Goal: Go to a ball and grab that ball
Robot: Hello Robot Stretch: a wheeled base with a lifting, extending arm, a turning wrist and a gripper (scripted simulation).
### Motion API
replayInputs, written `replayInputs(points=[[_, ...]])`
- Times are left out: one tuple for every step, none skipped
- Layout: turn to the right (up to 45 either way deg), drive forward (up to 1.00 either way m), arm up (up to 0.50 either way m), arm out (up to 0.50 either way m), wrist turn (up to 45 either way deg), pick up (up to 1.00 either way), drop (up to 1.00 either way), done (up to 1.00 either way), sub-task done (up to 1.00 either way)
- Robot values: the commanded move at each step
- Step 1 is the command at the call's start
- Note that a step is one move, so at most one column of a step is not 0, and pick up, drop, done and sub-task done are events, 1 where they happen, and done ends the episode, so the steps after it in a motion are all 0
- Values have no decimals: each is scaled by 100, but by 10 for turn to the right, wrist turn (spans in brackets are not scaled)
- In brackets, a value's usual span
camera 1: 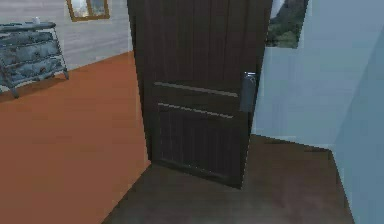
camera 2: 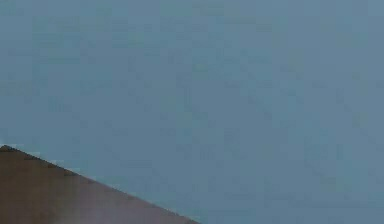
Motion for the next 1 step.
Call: replayInputs(points=[[150, 0, 0, 0, 0, 0, 0, 0, 0]])
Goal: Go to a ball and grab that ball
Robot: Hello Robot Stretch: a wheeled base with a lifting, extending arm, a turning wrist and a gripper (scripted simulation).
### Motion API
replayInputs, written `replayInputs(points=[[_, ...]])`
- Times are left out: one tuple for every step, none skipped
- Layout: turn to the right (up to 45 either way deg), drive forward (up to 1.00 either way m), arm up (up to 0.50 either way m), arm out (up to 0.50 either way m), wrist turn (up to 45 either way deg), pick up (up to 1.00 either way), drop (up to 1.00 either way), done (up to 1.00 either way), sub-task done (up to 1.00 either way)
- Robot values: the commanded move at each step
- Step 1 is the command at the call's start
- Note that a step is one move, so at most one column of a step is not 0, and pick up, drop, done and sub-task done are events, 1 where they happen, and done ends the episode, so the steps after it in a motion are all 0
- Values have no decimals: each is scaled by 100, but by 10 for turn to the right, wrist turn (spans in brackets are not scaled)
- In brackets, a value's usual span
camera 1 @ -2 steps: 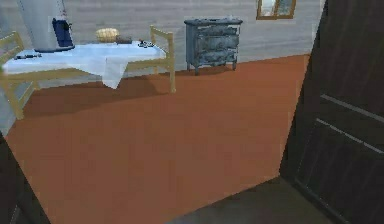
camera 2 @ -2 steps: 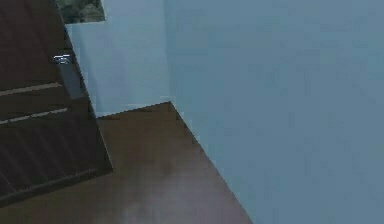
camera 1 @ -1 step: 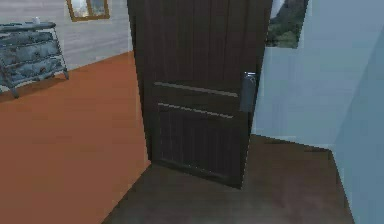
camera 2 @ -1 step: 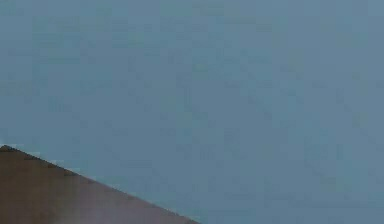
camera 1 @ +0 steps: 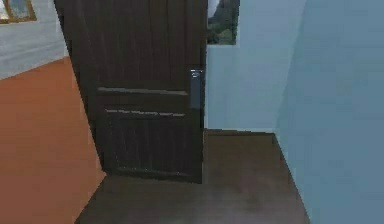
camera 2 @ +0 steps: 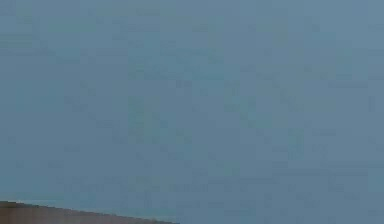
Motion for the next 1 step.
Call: replayInputs(points=[[0, 25, 0, 0, 0, 0, 0, 0, 0]])
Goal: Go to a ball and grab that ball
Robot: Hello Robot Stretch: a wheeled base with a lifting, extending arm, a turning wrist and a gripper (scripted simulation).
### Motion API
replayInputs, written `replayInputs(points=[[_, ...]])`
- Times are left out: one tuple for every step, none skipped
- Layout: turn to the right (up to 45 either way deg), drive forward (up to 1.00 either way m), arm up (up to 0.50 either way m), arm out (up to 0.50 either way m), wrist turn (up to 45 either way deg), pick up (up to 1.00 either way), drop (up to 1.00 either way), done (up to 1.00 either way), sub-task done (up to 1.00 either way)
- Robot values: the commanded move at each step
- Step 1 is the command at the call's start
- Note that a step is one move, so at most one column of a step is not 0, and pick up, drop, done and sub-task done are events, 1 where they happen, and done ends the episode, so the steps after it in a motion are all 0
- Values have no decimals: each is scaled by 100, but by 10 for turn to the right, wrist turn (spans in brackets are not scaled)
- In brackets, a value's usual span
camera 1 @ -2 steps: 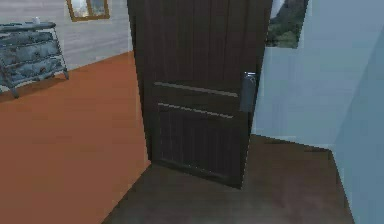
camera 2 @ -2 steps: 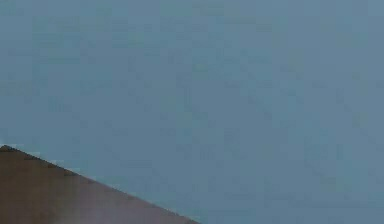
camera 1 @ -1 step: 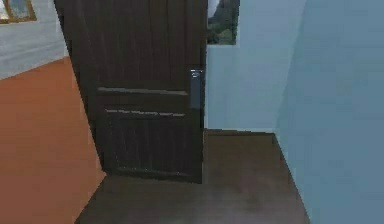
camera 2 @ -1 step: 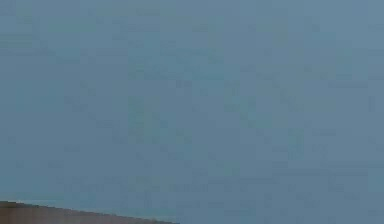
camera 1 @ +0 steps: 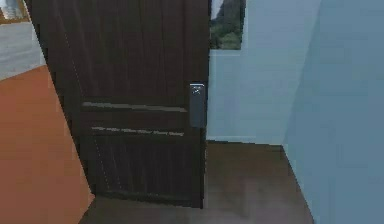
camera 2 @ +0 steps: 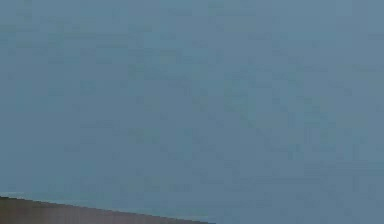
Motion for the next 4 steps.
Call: replayInputs(points=[[-450, 0, 0, 0, 0, 0, 0, 0, 0], [-240, 0, 0, 0, 0, 0, 0, 0, 0], [0, 100, 0, 0, 0, 0, 0, 0, 0], [-30, 0, 0, 0, 0, 0, 0, 0, 0]])
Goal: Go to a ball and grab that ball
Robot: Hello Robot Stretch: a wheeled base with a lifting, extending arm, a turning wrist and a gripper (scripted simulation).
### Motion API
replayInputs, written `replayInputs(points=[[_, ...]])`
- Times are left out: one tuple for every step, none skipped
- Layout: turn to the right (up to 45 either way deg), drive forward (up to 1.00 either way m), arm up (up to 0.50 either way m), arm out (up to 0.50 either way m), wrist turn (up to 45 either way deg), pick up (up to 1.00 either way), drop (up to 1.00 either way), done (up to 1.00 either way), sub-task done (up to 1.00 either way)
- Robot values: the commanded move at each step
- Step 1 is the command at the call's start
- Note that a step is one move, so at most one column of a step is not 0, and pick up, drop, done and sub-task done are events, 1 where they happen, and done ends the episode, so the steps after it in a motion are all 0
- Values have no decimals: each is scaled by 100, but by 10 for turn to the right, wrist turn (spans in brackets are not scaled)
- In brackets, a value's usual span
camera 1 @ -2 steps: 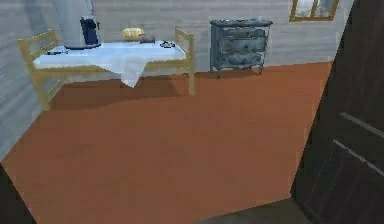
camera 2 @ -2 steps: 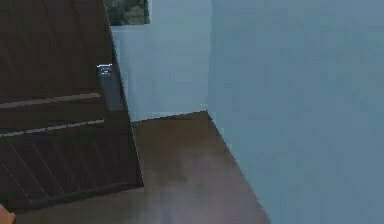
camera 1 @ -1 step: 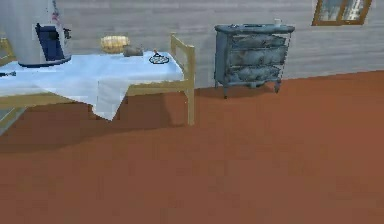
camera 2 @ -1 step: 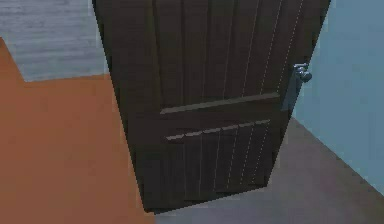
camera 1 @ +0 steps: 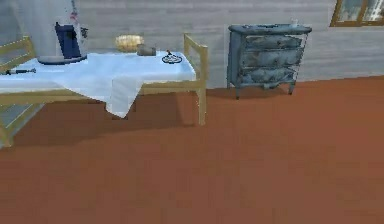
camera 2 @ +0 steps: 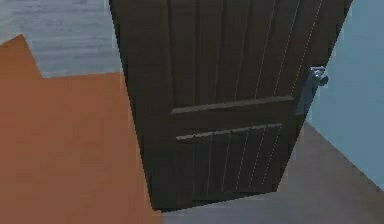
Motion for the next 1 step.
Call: replayInputs(points=[[0, 50, 0, 0, 0, 0, 0, 0, 0]])
